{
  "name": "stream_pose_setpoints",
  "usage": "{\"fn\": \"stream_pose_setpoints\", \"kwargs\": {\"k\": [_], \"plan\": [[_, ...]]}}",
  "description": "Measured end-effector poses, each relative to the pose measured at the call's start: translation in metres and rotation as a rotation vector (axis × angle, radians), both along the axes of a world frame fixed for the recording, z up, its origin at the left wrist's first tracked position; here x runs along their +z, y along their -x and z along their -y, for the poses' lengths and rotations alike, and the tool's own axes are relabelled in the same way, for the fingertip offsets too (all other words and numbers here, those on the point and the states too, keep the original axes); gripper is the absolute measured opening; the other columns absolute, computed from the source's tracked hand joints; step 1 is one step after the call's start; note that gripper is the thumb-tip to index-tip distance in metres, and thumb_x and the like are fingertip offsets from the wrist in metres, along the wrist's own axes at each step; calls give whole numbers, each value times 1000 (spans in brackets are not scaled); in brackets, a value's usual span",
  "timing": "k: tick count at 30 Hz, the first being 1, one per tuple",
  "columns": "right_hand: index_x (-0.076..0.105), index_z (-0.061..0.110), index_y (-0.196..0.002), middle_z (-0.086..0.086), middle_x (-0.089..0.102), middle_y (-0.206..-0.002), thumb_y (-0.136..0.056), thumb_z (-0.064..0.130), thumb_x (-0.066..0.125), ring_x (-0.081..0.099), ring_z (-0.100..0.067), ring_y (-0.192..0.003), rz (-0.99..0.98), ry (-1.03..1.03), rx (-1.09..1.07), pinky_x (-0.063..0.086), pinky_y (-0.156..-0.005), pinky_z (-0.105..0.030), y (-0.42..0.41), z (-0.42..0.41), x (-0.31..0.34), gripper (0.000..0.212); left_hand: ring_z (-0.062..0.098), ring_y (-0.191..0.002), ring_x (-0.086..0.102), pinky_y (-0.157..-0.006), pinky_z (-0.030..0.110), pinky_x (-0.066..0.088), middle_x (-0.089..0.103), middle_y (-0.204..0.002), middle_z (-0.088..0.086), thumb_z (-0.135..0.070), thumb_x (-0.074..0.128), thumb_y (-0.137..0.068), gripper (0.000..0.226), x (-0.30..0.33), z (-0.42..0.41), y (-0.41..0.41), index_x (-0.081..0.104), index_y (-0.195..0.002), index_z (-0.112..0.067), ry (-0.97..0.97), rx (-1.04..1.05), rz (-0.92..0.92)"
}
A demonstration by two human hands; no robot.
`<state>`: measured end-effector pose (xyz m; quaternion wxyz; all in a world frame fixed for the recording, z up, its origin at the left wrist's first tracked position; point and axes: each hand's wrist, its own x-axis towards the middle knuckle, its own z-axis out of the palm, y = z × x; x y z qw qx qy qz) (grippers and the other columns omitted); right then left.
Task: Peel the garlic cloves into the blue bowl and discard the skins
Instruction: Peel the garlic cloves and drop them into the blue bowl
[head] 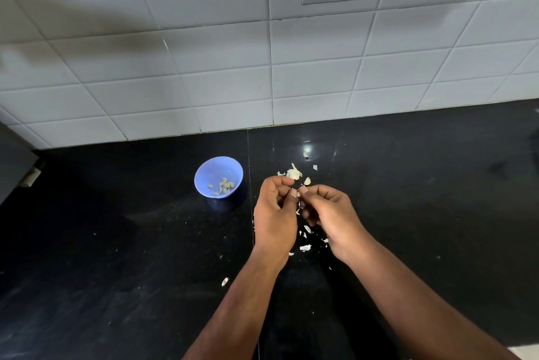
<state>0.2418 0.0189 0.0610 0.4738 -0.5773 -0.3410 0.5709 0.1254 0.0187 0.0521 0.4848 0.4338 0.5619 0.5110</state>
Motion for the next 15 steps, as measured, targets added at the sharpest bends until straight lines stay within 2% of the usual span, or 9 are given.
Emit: {"fn": "stream_pose_setpoints", "kwargs": {"k": [2,4,6,8,11,15], "plan": [[69,4,-87,-5,59,-69,-101,15,66,52,-10,-57,-177,58,-23,39,-56,-26,3,-2,-1,19,2,-81,65,-78,26,56,69,-94,-5,-1,60,-103,27,1,1,-3,61,-106,-27,-33,7,22],[69,8,-87,-2,60,-69,-101,14,65,52,-9,-56,-267,83,-33,39,-58,-25,4,-3,-2,16,0,-79,63,-76,22,54,66,-95,-4,2,59,-103,26,2,1,-5,58,-103,-24,-50,6,27],[73,5,-98,-1,63,-72,-102,14,64,54,-8,-58,-300,78,-24,39,-57,-24,5,-3,-3,13,-1,-78,64,-75,22,54,67,-95,-4,2,59,-103,25,4,-1,-4,57,-103,-23,-56,7,35],[73,-1,-110,-1,65,-75,-103,13,62,55,-8,-60,-334,73,-17,39,-57,-23,7,-2,-2,19,-1,-77,66,-74,20,55,69,-90,-9,1,59,-104,25,5,-3,-2,57,-106,-24,-48,4,40],[75,1,-111,0,66,-75,-104,11,58,56,-8,-62,-367,54,-55,40,-58,-23,8,-3,-2,20,0,-79,67,-73,19,55,71,-88,-11,-2,58,-103,27,5,-4,1,57,-110,-28,-33,15,-8],[78,4,-108,-1,69,-80,-103,13,63,60,-10,-66,-312,12,-119,46,-58,-23,6,-6,-2,18,2,-82,65,-79,28,57,70,-95,-7,-8,60,-104,24,1,-5,7,61,-110,-31,-6,48,-60]]}}
